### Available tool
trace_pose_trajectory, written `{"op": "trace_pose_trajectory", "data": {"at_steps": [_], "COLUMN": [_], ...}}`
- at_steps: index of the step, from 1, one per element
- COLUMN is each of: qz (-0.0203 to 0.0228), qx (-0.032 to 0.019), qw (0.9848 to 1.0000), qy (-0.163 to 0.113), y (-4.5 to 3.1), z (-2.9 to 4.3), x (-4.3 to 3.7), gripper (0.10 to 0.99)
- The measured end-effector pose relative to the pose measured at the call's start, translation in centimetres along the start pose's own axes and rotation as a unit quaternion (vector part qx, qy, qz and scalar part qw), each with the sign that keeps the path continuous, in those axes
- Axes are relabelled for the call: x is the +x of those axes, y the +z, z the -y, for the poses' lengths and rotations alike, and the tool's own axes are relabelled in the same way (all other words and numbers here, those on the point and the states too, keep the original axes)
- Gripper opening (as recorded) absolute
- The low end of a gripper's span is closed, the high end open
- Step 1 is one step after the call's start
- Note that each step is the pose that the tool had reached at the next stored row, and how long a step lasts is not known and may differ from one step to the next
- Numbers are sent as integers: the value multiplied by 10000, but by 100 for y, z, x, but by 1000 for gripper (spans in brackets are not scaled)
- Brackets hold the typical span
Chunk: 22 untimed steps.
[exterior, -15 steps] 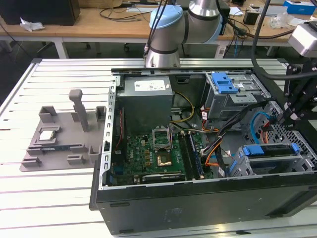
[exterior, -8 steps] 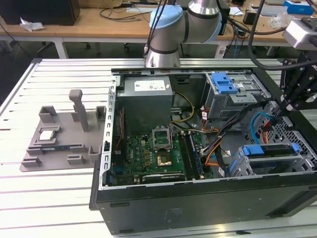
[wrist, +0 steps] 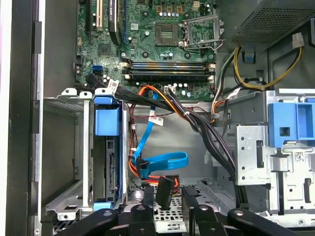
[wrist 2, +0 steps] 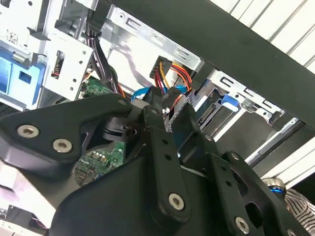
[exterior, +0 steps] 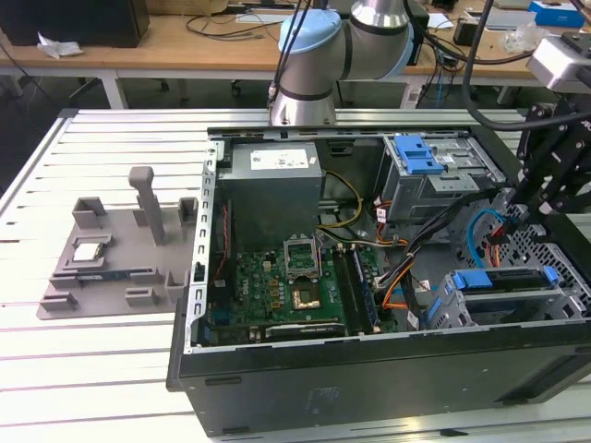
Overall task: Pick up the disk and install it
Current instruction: 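Insert the first disk wire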
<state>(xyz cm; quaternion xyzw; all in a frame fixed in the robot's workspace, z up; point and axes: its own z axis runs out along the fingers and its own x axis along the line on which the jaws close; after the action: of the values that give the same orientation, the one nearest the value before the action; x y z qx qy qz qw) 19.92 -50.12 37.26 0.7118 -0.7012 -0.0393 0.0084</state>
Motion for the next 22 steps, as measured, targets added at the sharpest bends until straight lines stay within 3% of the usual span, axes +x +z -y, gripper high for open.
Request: {"op": "trace_pose_trajectory", "data": {"at_steps": [7, 12, 13, 14, 17, 19, 22], "qz": [-89, -106, -107, -110, -118, -119, -119], "qx": [-1, -1, -1, -1, -2, -2, -2], "qw": [10000, 9999, 9999, 9999, 9999, 9999, 9999], "qy": [6, 7, 7, 7, 8, 8, 8], "y": [178, 190, 190, 190, 190, 188, 181], "z": [12, 13, 13, 13, 13, 13, 6], "x": [-30, -29, -29, -29, -29, 4, 177], "gripper": [361, 361, 345, 173, 169, 169, 169]}}
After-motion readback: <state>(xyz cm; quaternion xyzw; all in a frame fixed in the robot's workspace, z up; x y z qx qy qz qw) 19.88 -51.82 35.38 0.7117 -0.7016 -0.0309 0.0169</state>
